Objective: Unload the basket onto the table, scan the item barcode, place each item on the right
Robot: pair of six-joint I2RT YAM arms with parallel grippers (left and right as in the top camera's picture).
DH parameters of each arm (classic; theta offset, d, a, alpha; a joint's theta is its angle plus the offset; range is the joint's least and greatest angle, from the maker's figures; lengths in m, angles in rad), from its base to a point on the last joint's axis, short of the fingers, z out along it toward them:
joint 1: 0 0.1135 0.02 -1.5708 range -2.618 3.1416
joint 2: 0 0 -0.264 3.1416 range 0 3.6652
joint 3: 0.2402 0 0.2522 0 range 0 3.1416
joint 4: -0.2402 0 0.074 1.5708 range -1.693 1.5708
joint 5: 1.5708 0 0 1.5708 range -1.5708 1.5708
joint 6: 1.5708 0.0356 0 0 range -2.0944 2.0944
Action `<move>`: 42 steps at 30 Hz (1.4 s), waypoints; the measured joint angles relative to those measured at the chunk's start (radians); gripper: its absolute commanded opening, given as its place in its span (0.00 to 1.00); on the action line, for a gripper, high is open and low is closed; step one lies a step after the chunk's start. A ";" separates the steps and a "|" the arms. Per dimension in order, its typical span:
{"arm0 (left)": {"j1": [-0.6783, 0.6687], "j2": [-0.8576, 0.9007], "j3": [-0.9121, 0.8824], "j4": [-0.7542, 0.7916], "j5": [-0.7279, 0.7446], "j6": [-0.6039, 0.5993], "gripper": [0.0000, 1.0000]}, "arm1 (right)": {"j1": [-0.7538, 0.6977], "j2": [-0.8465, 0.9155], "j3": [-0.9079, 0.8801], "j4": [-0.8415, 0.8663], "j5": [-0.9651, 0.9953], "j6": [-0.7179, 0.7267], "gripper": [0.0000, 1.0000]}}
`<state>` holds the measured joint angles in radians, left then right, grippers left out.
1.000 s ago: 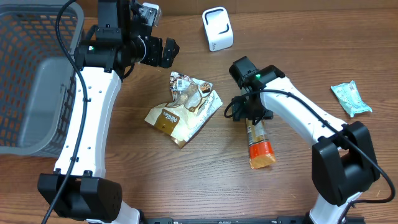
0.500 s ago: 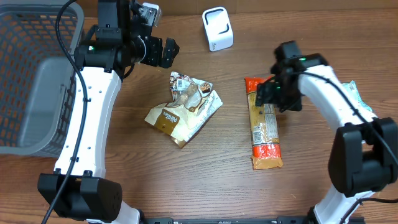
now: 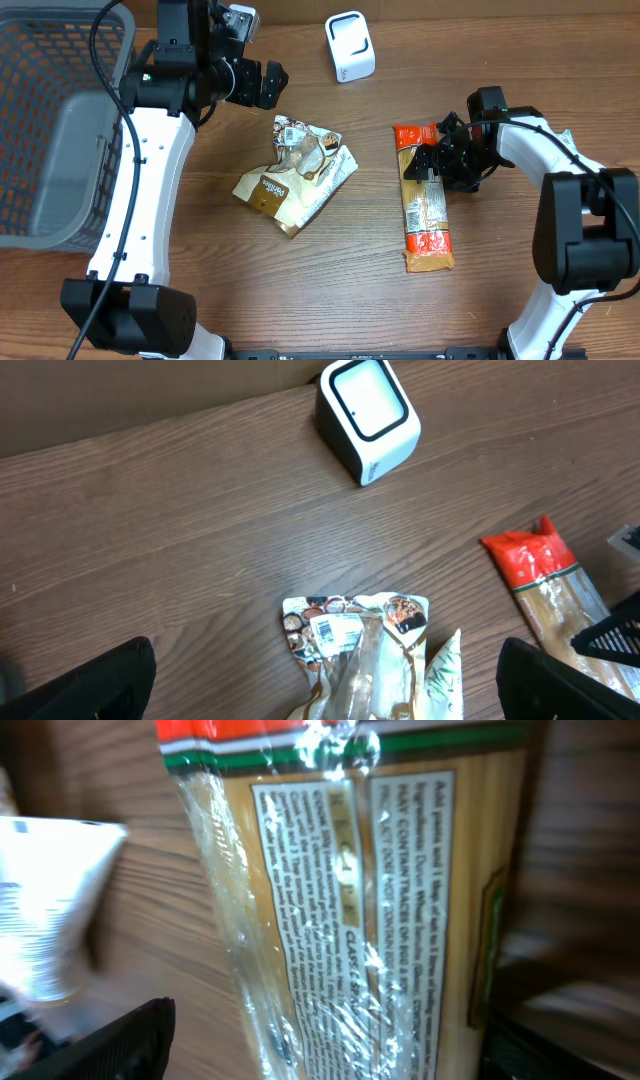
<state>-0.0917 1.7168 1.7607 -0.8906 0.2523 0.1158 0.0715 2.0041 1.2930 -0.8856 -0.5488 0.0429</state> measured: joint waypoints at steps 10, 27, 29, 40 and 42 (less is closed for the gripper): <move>0.000 0.000 0.000 0.000 0.000 0.000 1.00 | 0.051 0.116 0.005 0.122 -0.219 0.148 0.17; 0.000 0.000 0.000 0.000 0.000 0.000 1.00 | 0.082 0.099 0.071 -0.003 -0.132 0.199 0.04; 0.000 0.000 0.000 0.000 0.000 0.000 1.00 | 0.086 0.064 0.091 -0.067 -0.044 0.218 0.04; 0.000 0.000 0.000 0.000 0.000 0.000 1.00 | 0.231 -0.089 0.285 -0.649 0.668 0.475 0.04; 0.000 0.000 0.000 0.000 0.000 0.000 1.00 | 0.273 -0.087 0.286 -0.690 0.738 0.513 0.04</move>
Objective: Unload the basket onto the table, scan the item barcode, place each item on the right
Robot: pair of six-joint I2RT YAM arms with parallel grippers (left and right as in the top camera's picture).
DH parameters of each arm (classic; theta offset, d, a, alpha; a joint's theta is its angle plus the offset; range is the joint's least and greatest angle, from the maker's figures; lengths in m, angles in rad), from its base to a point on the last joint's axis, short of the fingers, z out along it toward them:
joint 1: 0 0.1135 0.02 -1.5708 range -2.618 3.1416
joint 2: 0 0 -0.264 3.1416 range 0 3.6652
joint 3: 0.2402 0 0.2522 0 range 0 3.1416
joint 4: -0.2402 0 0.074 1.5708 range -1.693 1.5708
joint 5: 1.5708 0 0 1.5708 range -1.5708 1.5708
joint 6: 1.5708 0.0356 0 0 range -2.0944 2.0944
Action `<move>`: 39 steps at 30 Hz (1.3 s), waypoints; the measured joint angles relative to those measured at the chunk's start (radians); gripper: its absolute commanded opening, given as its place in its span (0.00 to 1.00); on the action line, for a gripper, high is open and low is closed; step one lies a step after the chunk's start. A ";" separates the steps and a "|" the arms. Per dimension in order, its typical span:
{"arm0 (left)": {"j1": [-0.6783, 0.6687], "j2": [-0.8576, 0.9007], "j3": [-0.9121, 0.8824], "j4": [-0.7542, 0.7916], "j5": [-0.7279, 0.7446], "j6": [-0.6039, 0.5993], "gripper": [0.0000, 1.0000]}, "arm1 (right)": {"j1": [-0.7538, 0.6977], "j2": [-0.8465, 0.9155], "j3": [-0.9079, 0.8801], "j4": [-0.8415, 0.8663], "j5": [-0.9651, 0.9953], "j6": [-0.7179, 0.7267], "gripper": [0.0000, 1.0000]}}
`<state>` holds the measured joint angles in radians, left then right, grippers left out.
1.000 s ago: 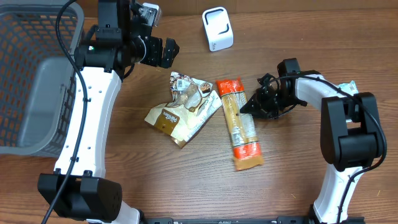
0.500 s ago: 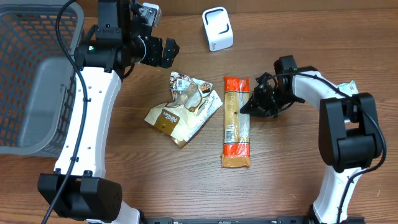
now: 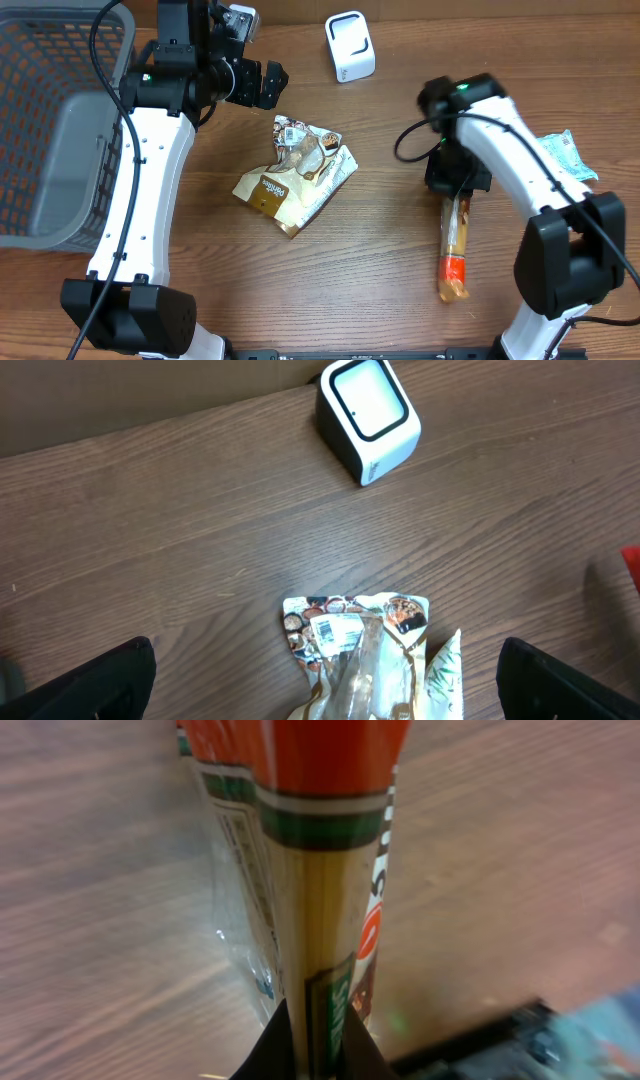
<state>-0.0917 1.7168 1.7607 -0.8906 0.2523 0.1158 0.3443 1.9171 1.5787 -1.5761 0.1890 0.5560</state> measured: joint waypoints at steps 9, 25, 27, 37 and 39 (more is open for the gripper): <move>0.000 0.000 0.000 0.000 0.000 0.000 1.00 | 0.079 0.176 0.007 0.080 0.092 0.062 0.04; 0.000 0.000 0.000 0.000 0.000 0.000 1.00 | 0.147 0.214 0.025 0.119 0.035 0.069 0.99; 0.000 0.000 0.000 0.000 0.000 0.000 1.00 | 0.139 0.214 0.025 0.095 0.038 0.084 0.99; 0.000 0.000 0.000 0.000 0.000 0.000 1.00 | 0.178 0.214 0.025 0.095 0.050 0.109 0.95; 0.000 0.000 0.000 0.000 0.000 0.000 1.00 | 0.205 0.214 0.025 0.100 0.053 0.117 0.95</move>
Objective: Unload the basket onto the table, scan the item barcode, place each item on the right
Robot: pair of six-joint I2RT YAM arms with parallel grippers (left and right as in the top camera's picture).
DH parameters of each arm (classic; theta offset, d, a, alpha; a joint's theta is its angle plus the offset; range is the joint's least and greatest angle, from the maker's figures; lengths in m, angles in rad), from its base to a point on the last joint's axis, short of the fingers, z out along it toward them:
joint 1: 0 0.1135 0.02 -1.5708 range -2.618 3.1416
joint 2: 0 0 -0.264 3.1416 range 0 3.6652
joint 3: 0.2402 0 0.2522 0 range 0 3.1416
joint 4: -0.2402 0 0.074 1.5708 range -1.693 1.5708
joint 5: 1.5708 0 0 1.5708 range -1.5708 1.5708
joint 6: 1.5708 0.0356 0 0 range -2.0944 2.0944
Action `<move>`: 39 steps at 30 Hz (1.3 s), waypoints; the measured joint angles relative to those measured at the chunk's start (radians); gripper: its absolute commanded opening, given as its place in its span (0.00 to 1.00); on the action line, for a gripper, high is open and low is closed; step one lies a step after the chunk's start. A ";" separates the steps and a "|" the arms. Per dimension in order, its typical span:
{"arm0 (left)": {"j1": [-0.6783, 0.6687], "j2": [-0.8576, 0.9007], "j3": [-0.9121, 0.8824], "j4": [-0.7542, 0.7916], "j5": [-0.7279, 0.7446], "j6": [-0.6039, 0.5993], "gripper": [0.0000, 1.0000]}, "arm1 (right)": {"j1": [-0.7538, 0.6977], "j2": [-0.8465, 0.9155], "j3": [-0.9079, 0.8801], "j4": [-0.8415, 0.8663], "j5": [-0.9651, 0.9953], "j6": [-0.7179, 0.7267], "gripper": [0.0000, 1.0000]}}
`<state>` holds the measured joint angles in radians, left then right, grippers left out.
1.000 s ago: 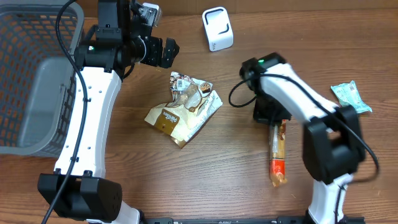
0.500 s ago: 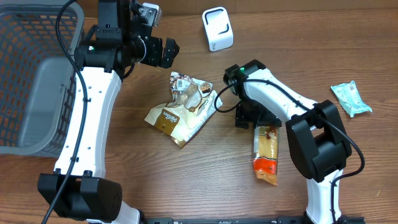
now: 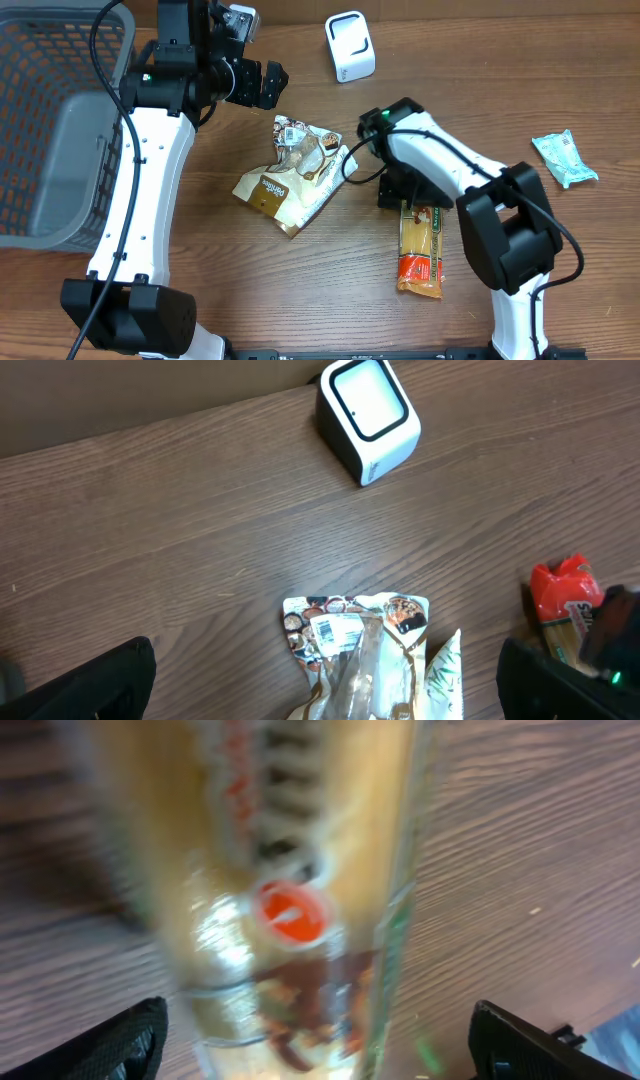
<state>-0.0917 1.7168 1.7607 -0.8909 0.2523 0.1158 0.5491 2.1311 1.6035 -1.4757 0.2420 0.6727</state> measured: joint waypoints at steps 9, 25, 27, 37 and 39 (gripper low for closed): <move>0.000 0.000 0.000 0.000 0.000 0.000 1.00 | 0.082 0.000 -0.059 0.103 0.059 0.063 0.79; 0.000 0.000 0.000 0.000 0.000 0.000 1.00 | 0.094 -0.049 -0.239 0.214 0.159 0.086 0.27; 0.000 0.000 0.000 0.000 0.000 0.000 1.00 | 0.094 -0.053 -0.243 0.212 0.162 0.082 0.21; 0.000 0.000 0.000 0.000 0.000 0.000 1.00 | 0.085 -0.046 -0.199 0.175 0.116 0.028 0.04; 0.000 0.000 0.000 0.000 0.000 0.000 1.00 | 0.073 -0.042 -0.164 0.153 0.069 -0.007 0.04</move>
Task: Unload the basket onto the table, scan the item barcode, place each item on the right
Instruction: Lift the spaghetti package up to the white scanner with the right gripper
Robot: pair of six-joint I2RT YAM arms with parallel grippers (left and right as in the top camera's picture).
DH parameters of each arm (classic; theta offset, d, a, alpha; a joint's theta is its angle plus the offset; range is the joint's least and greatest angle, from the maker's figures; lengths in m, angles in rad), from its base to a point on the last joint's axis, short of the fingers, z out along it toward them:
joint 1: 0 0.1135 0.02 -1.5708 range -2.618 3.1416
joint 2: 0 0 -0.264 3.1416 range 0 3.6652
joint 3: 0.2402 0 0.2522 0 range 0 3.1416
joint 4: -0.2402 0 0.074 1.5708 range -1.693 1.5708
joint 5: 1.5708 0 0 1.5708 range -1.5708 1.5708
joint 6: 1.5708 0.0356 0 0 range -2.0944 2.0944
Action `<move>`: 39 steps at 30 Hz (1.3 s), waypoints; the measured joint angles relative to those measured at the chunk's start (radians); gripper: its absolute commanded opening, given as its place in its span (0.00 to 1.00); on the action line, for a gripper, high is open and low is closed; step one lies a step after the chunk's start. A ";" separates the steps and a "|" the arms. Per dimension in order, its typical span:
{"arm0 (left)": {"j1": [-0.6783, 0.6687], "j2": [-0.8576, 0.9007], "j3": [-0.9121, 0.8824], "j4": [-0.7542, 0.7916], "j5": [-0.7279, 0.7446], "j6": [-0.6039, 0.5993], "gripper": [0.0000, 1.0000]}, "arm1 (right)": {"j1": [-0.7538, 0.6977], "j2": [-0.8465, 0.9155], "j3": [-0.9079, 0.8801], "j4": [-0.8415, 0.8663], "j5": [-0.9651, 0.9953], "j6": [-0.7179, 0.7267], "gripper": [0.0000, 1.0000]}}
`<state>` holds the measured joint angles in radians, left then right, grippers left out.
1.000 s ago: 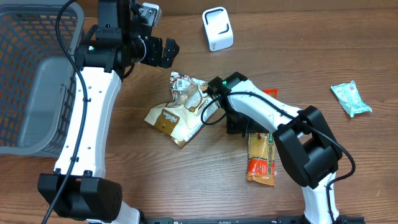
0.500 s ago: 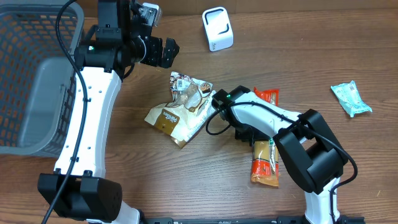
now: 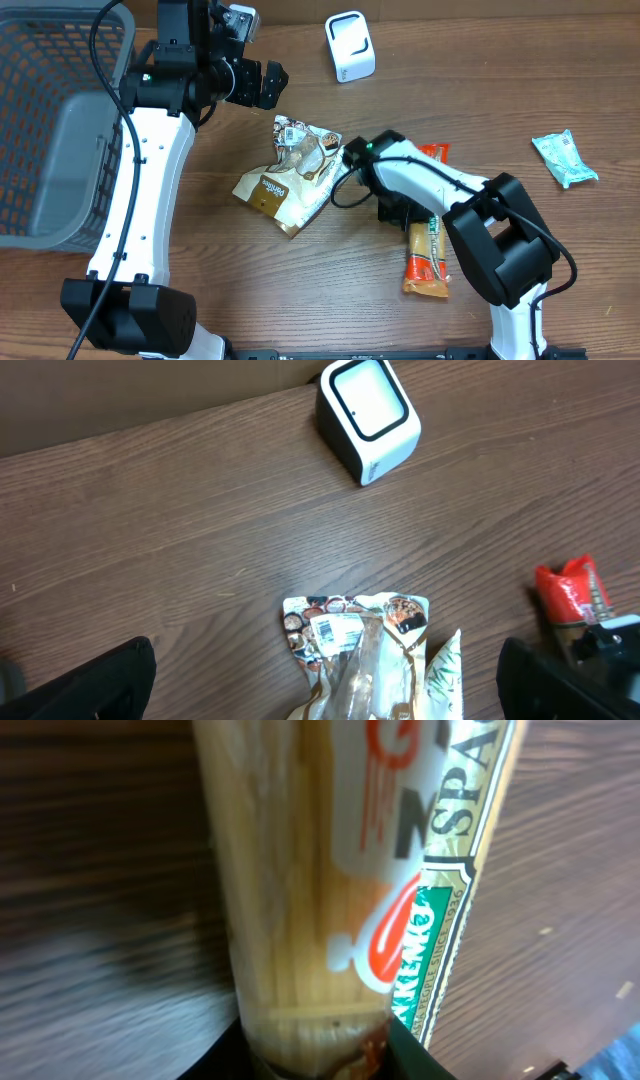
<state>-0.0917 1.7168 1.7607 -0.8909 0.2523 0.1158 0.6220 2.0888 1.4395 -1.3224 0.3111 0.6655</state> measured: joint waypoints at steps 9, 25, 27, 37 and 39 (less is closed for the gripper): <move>0.000 0.000 0.000 0.000 0.000 0.000 1.00 | -0.063 -0.112 0.150 0.047 -0.349 -0.261 0.04; 0.000 0.000 0.000 0.000 0.000 0.000 1.00 | -0.423 -0.312 0.162 0.043 -1.286 -0.881 0.04; 0.000 0.000 0.000 0.000 0.000 0.000 1.00 | -0.468 -0.312 0.162 0.047 -1.384 -0.929 0.04; 0.000 0.000 0.000 0.000 0.000 0.000 1.00 | -0.630 -0.312 0.162 0.054 -1.612 -1.024 0.04; 0.000 0.000 0.000 0.000 0.000 0.000 1.00 | -0.628 -0.312 0.162 0.054 -1.645 -1.028 0.04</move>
<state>-0.0917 1.7168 1.7607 -0.8909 0.2523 0.1158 -0.0063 1.7767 1.6012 -1.2682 -1.3338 -0.3630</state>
